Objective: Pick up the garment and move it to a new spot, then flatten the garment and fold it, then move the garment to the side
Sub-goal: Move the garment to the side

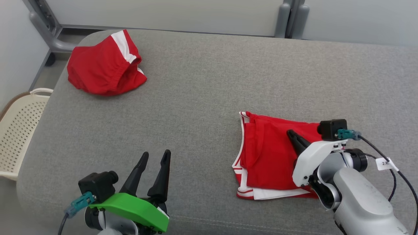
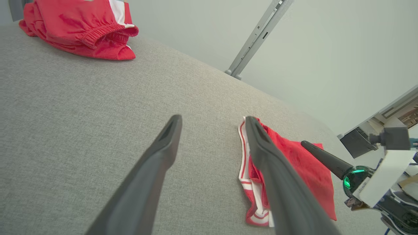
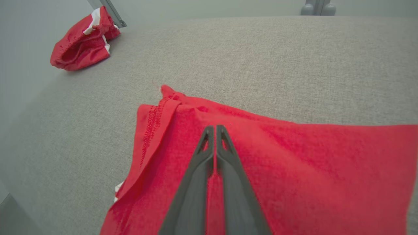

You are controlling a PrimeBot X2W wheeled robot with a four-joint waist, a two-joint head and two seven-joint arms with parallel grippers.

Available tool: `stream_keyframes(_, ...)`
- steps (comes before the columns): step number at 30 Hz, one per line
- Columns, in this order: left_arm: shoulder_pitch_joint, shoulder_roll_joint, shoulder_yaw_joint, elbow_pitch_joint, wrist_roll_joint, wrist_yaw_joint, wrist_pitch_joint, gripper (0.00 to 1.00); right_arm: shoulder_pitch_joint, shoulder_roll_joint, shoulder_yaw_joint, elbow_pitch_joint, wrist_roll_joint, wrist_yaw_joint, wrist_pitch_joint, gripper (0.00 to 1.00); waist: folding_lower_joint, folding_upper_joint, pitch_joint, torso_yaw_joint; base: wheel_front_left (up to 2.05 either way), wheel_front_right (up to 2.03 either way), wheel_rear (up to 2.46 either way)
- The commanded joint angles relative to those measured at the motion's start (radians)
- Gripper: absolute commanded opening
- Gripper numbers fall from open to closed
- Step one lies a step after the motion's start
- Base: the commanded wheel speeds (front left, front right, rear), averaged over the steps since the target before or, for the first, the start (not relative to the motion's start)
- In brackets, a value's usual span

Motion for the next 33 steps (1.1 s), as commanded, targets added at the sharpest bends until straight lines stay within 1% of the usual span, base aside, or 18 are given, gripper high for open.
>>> stream_keyframes(1,-0.012,-0.002,0.003,-0.001,0.008,-0.004,-0.005,1.0,-0.009,0.003,0.005,0.009,-0.006,0.0,-0.012,0.0,0.0,0.0,0.014,0.019,0.0,0.0,0.0)
stream_keyframes(7,-0.025,-0.006,0.003,0.001,0.011,-0.005,-0.006,1.0,-0.052,0.024,0.036,0.128,-0.04,0.0,-0.085,0.0,0.0,0.0,0.044,0.069,0.0,0.0,0.0)
stream_keyframes(8,-0.027,-0.007,0.003,0.003,0.012,-0.006,-0.008,1.0,-0.072,0.03,0.044,0.167,-0.041,0.0,-0.1,0.0,0.0,0.0,0.052,0.084,0.0,0.0,0.0)
stream_keyframes(9,-0.027,-0.007,0.003,0.003,0.012,-0.006,-0.008,1.0,-0.072,0.03,0.044,0.167,-0.041,0.0,-0.1,0.0,0.0,0.0,0.052,0.084,0.0,0.0,0.0)
stream_keyframes(15,-0.035,-0.013,0.002,0.008,0.009,-0.01,-0.012,1.0,-0.137,0.031,0.1,0.255,-0.037,0.0,-0.134,0.0,0.0,0.0,0.071,0.122,0.0,0.0,0.0)
stream_keyframes(26,-0.034,-0.022,-0.002,0.02,0.005,-0.014,-0.018,1.0,-0.227,0.026,0.209,0.353,-0.018,0.0,-0.186,0.0,0.0,0.0,0.075,0.158,0.0,0.0,0.0)
stream_keyframes(33,-0.036,-0.022,-0.007,0.024,0.003,-0.018,-0.018,1.0,-0.27,0.045,0.258,0.39,0.017,0.0,-0.216,0.0,0.0,0.0,0.077,0.171,0.0,0.0,0.0)
